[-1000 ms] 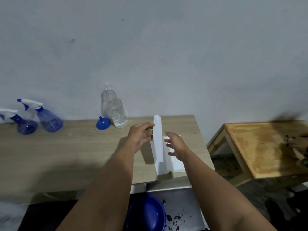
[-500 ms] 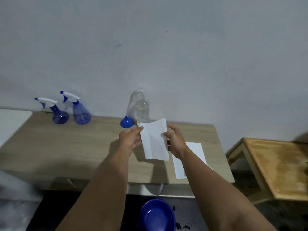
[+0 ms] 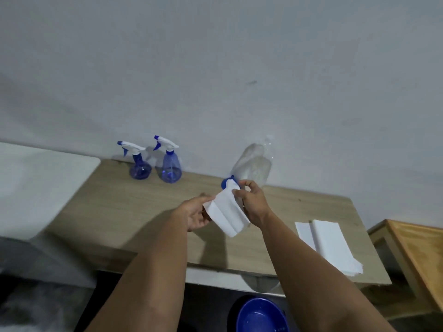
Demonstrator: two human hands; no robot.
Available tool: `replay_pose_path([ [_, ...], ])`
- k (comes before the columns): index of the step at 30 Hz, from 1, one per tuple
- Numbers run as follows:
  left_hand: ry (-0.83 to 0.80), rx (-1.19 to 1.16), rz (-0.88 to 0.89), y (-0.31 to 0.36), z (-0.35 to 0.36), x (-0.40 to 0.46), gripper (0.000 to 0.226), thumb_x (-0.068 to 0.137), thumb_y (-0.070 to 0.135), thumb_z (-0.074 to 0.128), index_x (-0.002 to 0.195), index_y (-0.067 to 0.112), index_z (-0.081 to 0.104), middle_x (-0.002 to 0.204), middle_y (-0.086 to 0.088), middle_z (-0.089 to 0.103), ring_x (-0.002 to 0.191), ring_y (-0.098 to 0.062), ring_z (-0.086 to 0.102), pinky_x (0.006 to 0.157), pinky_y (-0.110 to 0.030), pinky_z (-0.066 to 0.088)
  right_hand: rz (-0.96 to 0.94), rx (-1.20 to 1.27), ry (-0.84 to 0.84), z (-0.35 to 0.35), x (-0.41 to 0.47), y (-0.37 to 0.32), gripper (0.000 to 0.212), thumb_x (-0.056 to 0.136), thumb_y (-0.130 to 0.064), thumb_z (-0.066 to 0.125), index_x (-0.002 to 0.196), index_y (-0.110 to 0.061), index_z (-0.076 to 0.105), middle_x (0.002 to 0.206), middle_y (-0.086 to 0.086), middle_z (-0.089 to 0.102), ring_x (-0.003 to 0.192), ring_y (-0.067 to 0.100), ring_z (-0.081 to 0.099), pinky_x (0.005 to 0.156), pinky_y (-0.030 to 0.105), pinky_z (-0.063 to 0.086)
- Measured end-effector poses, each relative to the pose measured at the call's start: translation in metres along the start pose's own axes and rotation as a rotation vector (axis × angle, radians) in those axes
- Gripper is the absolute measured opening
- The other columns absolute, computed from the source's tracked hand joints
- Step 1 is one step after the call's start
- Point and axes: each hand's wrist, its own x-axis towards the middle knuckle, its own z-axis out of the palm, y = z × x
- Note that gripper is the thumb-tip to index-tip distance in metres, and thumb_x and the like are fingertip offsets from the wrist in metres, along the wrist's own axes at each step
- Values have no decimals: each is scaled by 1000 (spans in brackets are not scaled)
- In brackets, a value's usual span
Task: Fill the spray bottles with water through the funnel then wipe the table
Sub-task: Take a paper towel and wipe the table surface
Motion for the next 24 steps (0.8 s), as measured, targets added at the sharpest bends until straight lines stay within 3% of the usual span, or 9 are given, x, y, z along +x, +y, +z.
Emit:
replay_pose_path([
  [2, 41, 19, 113, 15, -23, -5, 23, 95, 17, 70, 118, 15, 66, 108, -6, 72, 81, -17, 70, 59, -29, 59, -30, -7, 35, 29, 2, 1, 19, 93, 3, 67, 98, -15, 63, 98, 13, 70, 74, 26, 67, 70, 35, 57],
  [4, 62, 58, 208, 29, -47, -10, 18, 98, 17, 66, 115, 18, 62, 112, -7, 72, 90, -19, 71, 80, -38, 62, -55, -23, 49, 53, 6, 3, 21, 93, 7, 63, 87, -13, 67, 96, 11, 72, 86, 30, 66, 82, 41, 55],
  [5, 49, 74, 228, 36, -60, -13, 26, 97, 18, 68, 120, 22, 58, 116, -6, 72, 98, -21, 71, 91, -44, 59, -59, -29, 45, 64, 6, 3, 24, 94, 8, 60, 84, -12, 70, 95, 9, 73, 89, 29, 65, 85, 41, 55],
  [7, -3, 108, 239, 48, -84, -18, 52, 91, 13, 75, 131, 34, 48, 123, -6, 71, 110, -26, 70, 100, -51, 55, -50, -27, 36, 85, 5, 4, 30, 96, 11, 54, 87, -10, 74, 96, 8, 74, 94, 28, 68, 88, 39, 57],
  [10, -19, 207, 290, 61, -109, -22, 71, 86, -2, 75, 133, 43, 45, 123, -8, 71, 110, -31, 71, 95, -52, 58, -32, -29, 40, 110, 8, 5, 30, 98, 8, 54, 98, -11, 77, 108, 11, 75, 102, 29, 69, 95, 42, 59],
  [14, 74, 332, 417, 79, -126, -27, 44, 91, -10, 64, 126, 17, 64, 121, -15, 70, 103, -28, 71, 84, -41, 62, 13, -52, -72, 128, 9, 2, 27, 92, 3, 71, 116, -9, 75, 107, 10, 77, 91, 25, 74, 79, 38, 62],
  [17, 147, 448, 463, 89, -139, -30, 32, 92, -8, 64, 120, 5, 70, 115, -14, 72, 95, -21, 71, 68, -25, 60, 19, -165, -151, 135, 14, 0, 33, 85, 5, 79, 113, -12, 74, 114, 12, 75, 97, 28, 73, 89, 47, 64],
  [21, 223, 576, 508, 96, -150, -34, 34, 87, -7, 71, 118, 6, 73, 110, -10, 74, 98, -21, 71, 82, -29, 60, -35, -330, -218, 142, 21, -3, 24, 89, 5, 77, 100, -16, 76, 105, 12, 76, 90, 26, 75, 89, 44, 65],
  [24, 288, 665, 522, 99, -157, -34, 28, 87, -3, 73, 113, 7, 75, 98, -4, 72, 96, -22, 70, 89, -34, 60, -57, -384, -259, 147, 28, -5, 13, 94, 0, 74, 107, 1, 76, 103, 15, 75, 84, 21, 73, 75, 32, 66],
])
